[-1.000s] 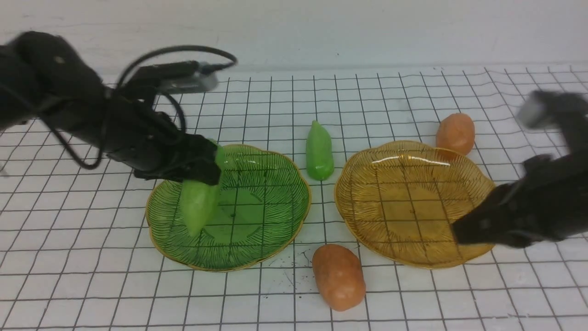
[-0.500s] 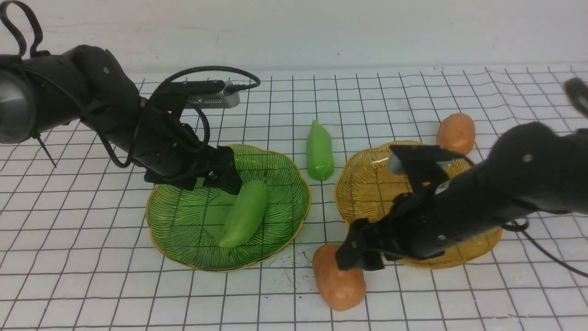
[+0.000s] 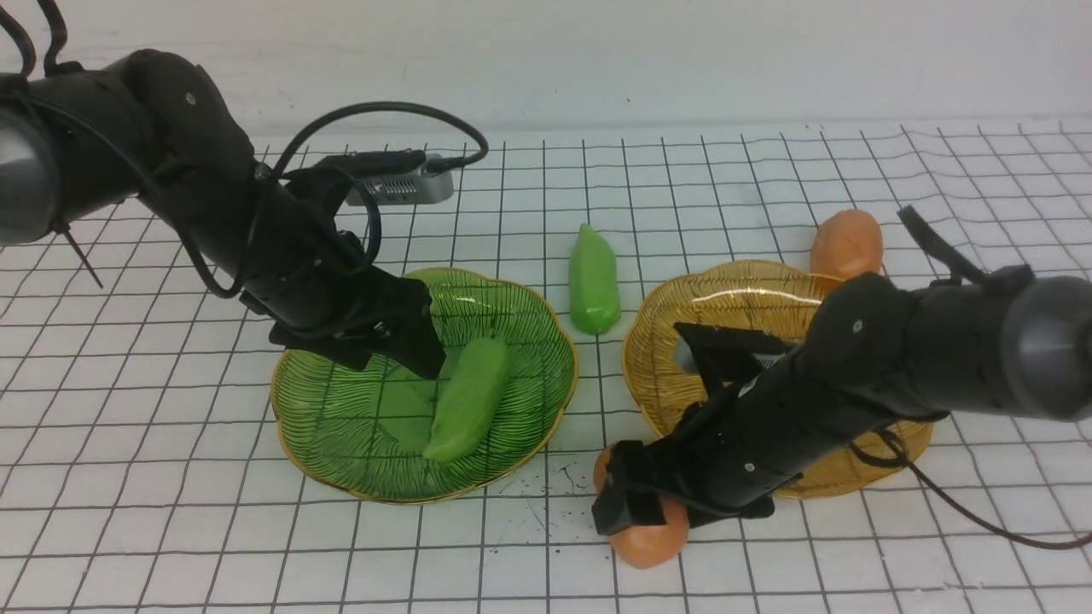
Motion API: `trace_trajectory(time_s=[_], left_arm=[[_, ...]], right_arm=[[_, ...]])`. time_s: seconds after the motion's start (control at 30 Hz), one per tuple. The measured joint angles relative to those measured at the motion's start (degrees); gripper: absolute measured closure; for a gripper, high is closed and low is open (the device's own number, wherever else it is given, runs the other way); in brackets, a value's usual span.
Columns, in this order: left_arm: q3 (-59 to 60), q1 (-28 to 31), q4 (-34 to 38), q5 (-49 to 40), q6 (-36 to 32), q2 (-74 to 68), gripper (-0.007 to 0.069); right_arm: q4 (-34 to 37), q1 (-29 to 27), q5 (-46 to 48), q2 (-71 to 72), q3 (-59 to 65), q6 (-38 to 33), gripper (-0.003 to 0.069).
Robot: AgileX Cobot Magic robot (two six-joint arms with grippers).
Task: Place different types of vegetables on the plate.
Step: 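Put the potato onto the plate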
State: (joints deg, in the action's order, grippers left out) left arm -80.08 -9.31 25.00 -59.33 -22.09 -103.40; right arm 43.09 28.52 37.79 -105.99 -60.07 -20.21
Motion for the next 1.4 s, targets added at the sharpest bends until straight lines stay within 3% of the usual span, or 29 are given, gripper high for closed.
trace_trajectory(time_s=[0.03,0.1,0.2,0.33,0.47,0.63,0.73,0.83,1.03,1.4], left_arm=[[-0.14,0.00,0.00,-0.72,0.00,0.00,0.0075],[-0.61,0.00,-0.04,-1.54,0.61,0.00,0.0090],[-2.40,0.00,-0.06,-3.27,2.31,0.00,0.0181],[-6.22,-0.06,-0.06,-5.79,2.96,0.67,0.0464],[-11.14,-1.28,0.11,-8.64,2.44,1.79,0.0610],[-16.47,-4.75,-0.13,-9.39,2.38,1.98,0.0631],[-22.32,-10.55,-3.72,-5.88,4.14,0.99,0.0632],[-25.64,-13.39,-6.12,-3.72,5.27,-1.26,0.0632],[-33.33,-17.48,-11.13,2.18,9.87,-11.20,0.0574],[-44.78,-18.13,-15.31,8.07,21.31,-28.46,0.0072]], right_arm=[[0.00,0.00,0.42,0.00,0.00,0.00,0.0128],[-0.13,0.00,1.87,0.05,-0.04,0.00,0.0125],[-1.53,0.00,7.22,1.69,-0.04,0.07,0.0123],[-2.66,0.00,14.74,8.41,-0.04,0.28,0.0123],[-6.80,-3.57,16.72,17.13,-0.04,0.92,0.0123],[-13.37,-12.77,15.42,19.95,-0.68,4.33,0.0123],[-16.80,-20.76,14.78,16.70,-2.89,6.02,0.0123],[-18.38,-22.79,14.39,13.90,-4.18,6.22,0.0123],[-19.30,-23.00,14.03,7.70,-7.60,6.33,0.0123],[-18.92,-23.00,15.50,3.16,-9.83,6.33,0.0026]])
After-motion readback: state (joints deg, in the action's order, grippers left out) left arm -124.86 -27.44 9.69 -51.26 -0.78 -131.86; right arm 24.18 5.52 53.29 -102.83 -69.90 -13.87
